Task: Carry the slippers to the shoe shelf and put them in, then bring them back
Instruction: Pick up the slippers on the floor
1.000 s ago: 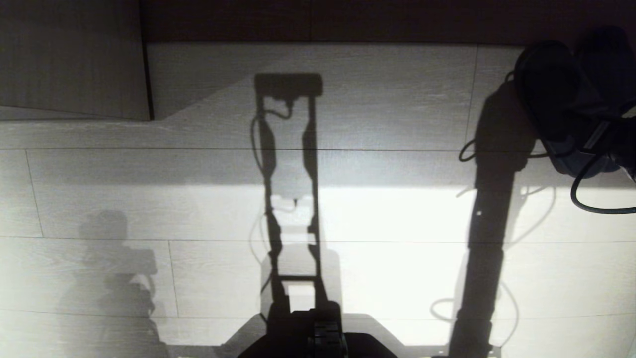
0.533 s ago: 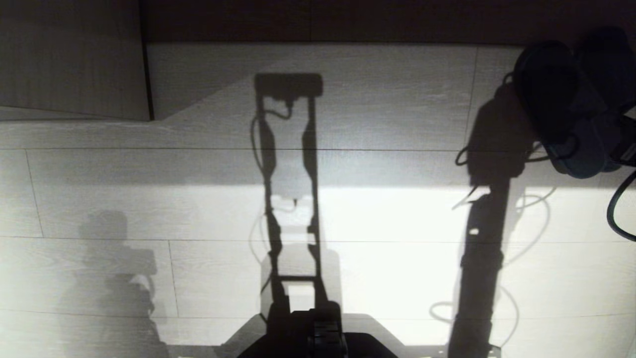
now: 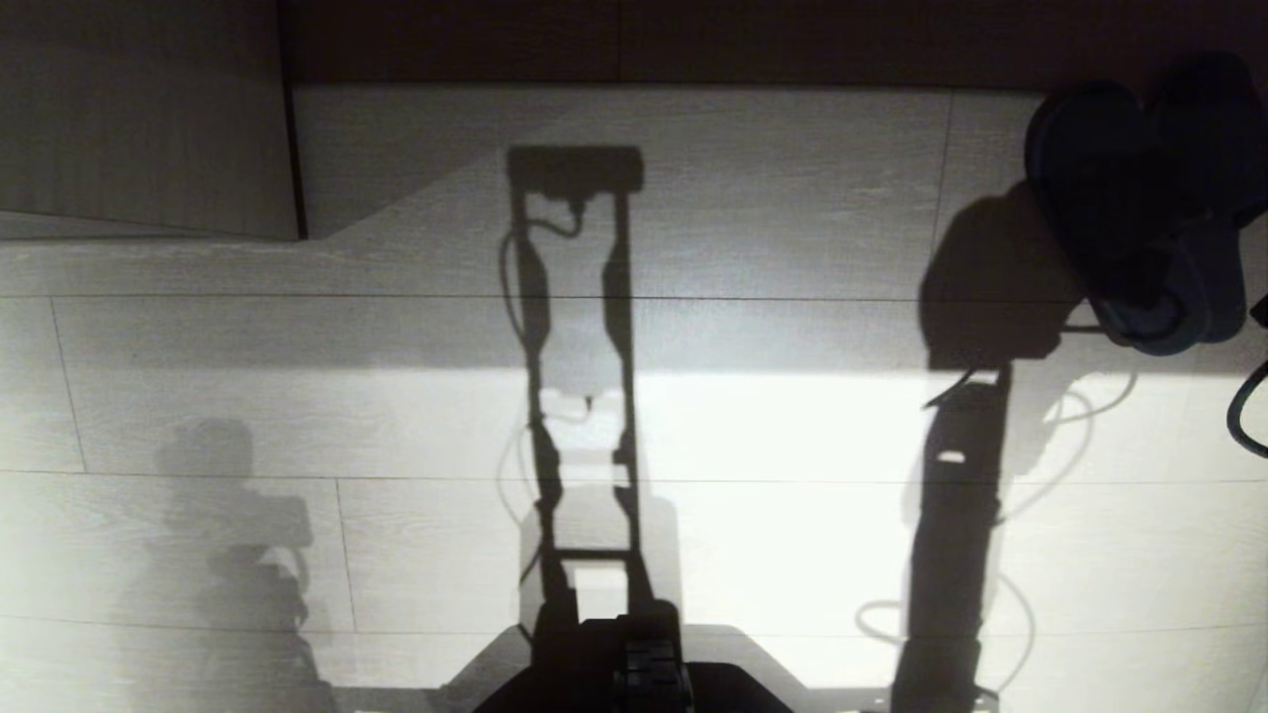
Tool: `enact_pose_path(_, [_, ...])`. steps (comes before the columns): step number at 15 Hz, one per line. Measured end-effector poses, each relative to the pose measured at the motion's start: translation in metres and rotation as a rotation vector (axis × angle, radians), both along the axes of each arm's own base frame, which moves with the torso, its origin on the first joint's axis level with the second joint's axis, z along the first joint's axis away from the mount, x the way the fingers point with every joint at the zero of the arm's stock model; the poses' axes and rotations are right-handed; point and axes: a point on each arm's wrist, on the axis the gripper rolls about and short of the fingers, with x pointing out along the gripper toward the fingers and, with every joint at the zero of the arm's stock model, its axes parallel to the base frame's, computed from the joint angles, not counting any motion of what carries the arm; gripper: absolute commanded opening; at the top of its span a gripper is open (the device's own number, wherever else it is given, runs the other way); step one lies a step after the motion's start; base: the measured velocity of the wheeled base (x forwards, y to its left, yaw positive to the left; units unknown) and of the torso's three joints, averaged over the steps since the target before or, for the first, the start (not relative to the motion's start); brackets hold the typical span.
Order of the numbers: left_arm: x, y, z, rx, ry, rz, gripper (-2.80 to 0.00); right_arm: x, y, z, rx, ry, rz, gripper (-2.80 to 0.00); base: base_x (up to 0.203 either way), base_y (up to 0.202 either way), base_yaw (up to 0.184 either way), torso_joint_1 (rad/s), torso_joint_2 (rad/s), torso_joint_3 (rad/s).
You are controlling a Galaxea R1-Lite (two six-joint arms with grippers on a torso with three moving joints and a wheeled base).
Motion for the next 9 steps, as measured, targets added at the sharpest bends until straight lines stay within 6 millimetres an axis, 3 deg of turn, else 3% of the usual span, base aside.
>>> enact_pose_path(9, [0.000, 0.000, 0.000, 0.000, 0.000, 0.000, -2.80, 0.046, -0.023, 0.026, -0.032, -0.114, 0.059, -2.80, 0.000, 0.000, 0.000, 0.000, 0.00, 0.000])
